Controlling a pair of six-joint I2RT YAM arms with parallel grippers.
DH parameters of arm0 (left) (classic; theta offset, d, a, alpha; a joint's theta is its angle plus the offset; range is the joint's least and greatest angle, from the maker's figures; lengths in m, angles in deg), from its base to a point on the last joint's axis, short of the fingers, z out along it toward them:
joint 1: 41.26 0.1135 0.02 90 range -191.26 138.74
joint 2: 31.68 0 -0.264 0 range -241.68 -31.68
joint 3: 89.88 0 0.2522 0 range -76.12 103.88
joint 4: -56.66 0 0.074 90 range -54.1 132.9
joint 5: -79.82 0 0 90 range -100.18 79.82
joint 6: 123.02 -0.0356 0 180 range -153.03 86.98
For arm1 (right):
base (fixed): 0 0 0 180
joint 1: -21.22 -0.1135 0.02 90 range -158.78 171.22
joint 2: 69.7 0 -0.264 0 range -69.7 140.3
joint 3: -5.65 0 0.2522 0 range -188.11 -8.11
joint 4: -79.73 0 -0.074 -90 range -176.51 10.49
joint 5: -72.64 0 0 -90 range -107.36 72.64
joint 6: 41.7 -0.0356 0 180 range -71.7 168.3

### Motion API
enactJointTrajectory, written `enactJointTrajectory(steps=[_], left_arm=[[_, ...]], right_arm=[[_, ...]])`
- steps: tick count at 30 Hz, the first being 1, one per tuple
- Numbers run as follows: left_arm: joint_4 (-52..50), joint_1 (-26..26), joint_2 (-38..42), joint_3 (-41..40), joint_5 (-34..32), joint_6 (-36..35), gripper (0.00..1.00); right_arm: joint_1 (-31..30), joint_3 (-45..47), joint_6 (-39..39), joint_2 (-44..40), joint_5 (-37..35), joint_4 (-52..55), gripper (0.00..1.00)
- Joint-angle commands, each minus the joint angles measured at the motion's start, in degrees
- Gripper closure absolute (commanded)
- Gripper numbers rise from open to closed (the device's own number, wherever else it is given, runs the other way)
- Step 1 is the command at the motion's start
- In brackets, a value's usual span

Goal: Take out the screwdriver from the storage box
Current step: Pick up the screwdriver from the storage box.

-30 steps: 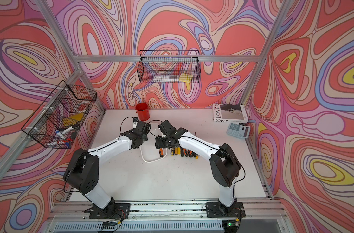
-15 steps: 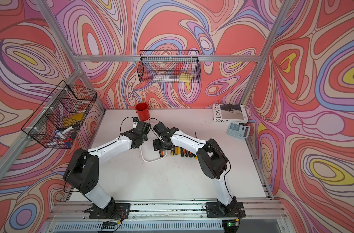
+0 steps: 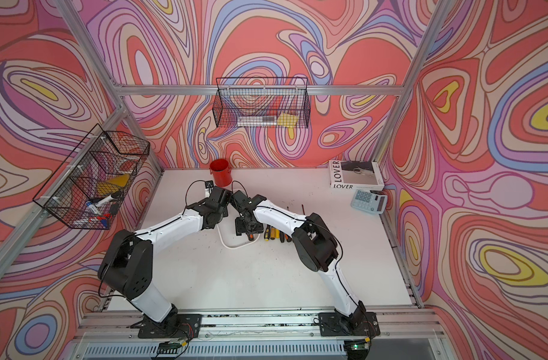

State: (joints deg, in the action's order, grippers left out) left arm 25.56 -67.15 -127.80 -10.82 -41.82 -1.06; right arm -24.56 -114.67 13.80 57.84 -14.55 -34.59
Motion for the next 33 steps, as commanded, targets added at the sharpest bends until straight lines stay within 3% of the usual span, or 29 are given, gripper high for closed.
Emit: enactJointTrajectory(steps=[1, 8, 14, 20, 33], left_arm=[[-1.53, -0.47, 0.05, -0.43, -1.50, -0.86, 1.00], [-1.77, -0.47, 0.30, -0.38, -1.76, -1.07, 1.00], [-1.83, -0.39, 0.23, -0.53, -1.94, -1.10, 1.00], [-2.11, -0.42, 0.22, -0.59, -2.01, -1.00, 1.00], [-2.36, -0.34, -0.04, -0.34, -2.29, -1.13, 1.00]], right_arm=[[-0.59, 2.21, -2.42, 2.45, 0.90, -1.20, 0.34], [-0.32, 8.45, -6.99, 1.58, 9.17, -10.40, 0.36], [0.17, 10.92, -7.27, -0.30, 6.57, -11.94, 0.39], [0.65, 13.69, -9.79, -0.64, 1.98, -13.22, 0.59], [0.84, 14.85, -10.02, -0.10, 0.70, -14.63, 0.73]])
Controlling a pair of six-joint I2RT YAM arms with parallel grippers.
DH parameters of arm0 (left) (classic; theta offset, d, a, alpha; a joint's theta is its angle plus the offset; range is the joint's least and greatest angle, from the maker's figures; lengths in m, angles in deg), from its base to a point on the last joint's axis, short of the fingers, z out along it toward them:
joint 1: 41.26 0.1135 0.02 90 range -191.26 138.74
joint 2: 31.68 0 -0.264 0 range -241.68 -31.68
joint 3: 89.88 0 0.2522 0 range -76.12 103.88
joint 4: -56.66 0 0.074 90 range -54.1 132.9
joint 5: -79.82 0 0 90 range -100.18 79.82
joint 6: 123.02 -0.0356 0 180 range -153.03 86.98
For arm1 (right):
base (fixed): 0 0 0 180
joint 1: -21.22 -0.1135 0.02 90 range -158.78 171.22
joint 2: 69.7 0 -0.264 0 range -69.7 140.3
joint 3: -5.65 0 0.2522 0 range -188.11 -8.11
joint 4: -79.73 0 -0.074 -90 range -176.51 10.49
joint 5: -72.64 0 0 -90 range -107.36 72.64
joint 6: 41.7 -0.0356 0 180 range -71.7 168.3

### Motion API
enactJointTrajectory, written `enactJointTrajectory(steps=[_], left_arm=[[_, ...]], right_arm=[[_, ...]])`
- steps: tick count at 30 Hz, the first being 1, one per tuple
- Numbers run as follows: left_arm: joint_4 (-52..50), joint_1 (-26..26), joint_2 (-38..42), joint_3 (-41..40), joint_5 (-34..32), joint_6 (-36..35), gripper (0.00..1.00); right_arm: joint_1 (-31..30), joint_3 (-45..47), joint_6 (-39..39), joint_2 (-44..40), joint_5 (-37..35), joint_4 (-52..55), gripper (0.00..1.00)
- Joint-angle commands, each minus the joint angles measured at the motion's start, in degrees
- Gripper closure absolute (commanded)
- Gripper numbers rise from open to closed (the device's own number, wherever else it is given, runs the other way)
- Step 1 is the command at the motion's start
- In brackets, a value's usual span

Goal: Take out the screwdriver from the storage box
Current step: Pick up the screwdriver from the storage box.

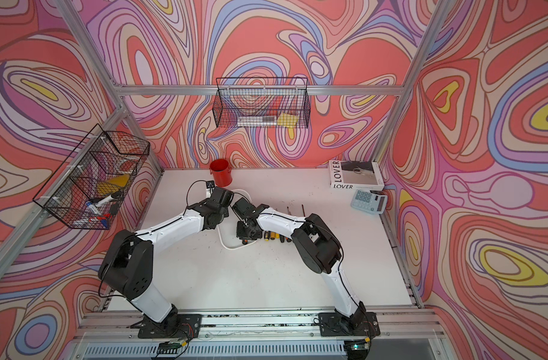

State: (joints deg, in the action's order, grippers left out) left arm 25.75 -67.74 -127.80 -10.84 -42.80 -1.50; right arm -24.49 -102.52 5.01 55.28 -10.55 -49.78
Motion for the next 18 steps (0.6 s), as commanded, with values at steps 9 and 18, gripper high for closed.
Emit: enactJointTrajectory(steps=[9, 18], left_arm=[[-2.93, 0.27, -0.30, -0.19, -1.39, -0.94, 1.00], [-2.97, 0.23, -0.72, -0.12, -1.83, -0.85, 1.00]], right_arm=[[0.81, 4.23, -0.41, 0.80, -4.11, -1.03, 0.98], [0.81, 5.42, 1.64, -5.17, -6.78, -2.36, 1.00]])
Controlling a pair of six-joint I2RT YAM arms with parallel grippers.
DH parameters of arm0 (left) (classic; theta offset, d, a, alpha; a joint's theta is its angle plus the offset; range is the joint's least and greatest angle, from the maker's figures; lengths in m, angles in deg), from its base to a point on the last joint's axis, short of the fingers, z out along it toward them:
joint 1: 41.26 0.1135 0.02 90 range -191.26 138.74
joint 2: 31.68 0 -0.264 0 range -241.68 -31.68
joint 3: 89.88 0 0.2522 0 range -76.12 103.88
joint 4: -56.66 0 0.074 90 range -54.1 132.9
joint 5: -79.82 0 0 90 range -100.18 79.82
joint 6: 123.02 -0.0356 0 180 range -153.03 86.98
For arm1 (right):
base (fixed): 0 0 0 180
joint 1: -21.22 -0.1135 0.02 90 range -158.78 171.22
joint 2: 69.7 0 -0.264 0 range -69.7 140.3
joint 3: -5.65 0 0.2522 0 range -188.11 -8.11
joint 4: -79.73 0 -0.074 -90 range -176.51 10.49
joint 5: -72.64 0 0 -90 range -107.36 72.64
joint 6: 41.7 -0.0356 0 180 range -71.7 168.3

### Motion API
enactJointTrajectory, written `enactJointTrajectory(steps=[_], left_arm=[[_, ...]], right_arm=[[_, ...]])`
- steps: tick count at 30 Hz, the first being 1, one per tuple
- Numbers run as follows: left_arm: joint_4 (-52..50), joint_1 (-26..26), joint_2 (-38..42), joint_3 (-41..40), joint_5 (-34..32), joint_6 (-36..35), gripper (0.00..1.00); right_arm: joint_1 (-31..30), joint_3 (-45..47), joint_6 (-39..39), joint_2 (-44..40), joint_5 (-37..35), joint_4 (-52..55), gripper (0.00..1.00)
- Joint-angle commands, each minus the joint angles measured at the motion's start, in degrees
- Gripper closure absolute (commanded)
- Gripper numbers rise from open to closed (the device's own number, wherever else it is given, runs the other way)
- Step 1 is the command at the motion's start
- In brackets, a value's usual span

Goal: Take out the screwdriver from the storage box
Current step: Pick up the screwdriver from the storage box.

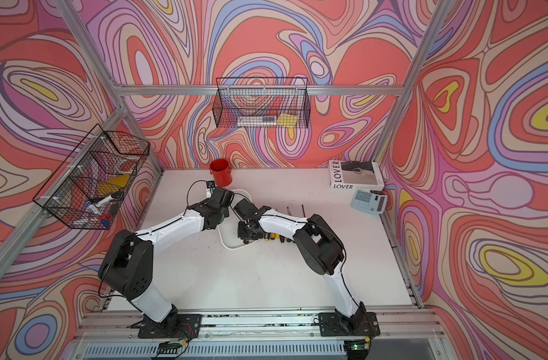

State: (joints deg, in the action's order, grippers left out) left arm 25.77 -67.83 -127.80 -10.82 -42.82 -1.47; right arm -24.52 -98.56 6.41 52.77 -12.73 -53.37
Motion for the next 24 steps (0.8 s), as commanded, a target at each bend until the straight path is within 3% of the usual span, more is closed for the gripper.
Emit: enactJointTrajectory(steps=[1, 24], left_arm=[[-2.96, 0.37, -0.81, -0.13, -1.81, -0.85, 1.00], [-3.26, 0.32, -2.15, 1.30, -1.39, -1.38, 1.00]], right_arm=[[0.90, 1.42, 0.62, -3.30, -5.10, 1.35, 1.00], [2.52, -1.20, 7.15, -18.12, -14.49, 9.54, 1.00]])
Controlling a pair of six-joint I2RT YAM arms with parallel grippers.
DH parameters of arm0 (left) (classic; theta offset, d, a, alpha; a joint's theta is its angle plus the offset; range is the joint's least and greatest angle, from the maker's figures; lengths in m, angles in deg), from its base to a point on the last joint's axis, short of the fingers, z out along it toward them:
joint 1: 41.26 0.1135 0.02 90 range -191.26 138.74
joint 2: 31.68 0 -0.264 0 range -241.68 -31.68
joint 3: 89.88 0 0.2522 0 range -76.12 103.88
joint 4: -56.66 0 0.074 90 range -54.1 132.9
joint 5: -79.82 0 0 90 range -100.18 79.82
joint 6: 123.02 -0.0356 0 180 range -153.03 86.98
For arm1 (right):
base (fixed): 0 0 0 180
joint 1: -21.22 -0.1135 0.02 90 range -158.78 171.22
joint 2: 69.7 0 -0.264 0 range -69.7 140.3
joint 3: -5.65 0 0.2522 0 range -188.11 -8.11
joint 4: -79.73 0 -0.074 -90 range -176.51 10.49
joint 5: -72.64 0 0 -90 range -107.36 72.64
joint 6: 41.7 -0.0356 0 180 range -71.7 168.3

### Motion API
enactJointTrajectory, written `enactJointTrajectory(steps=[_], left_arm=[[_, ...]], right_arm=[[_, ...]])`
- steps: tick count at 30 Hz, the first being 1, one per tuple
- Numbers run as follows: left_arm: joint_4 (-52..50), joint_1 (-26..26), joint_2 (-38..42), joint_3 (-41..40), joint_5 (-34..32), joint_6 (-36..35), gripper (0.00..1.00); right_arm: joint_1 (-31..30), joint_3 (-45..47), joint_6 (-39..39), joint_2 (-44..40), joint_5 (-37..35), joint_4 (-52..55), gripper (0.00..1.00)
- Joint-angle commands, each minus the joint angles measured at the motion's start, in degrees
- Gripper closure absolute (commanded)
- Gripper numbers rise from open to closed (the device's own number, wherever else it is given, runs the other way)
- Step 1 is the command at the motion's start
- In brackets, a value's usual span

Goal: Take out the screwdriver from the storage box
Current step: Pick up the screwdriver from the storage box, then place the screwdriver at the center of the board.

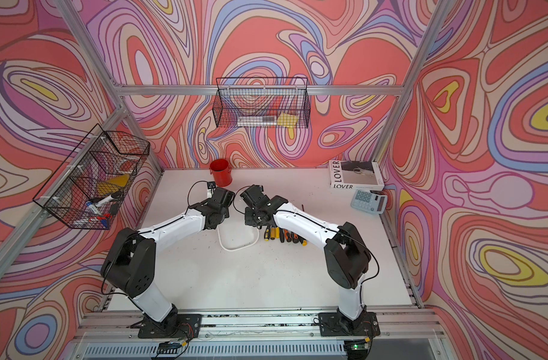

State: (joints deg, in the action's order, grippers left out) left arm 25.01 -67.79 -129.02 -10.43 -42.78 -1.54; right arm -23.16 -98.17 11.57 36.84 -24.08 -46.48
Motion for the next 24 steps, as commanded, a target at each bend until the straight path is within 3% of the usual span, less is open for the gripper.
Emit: enactJointTrajectory(steps=[1, 9, 24], left_arm=[[-2.52, 0.27, -0.79, 0.99, -1.33, -1.33, 1.00], [-2.98, 0.26, -0.40, 0.79, -0.80, -1.90, 1.00], [-3.48, 0.25, -0.71, 0.58, -0.49, -1.92, 1.00]], right_arm=[[1.75, -1.72, 2.42, -2.39, -3.31, 3.55, 1.00], [7.77, -1.39, 6.28, -3.07, -4.50, 11.63, 1.00], [24.69, 3.47, 12.82, -0.85, -10.92, 20.23, 1.00]])
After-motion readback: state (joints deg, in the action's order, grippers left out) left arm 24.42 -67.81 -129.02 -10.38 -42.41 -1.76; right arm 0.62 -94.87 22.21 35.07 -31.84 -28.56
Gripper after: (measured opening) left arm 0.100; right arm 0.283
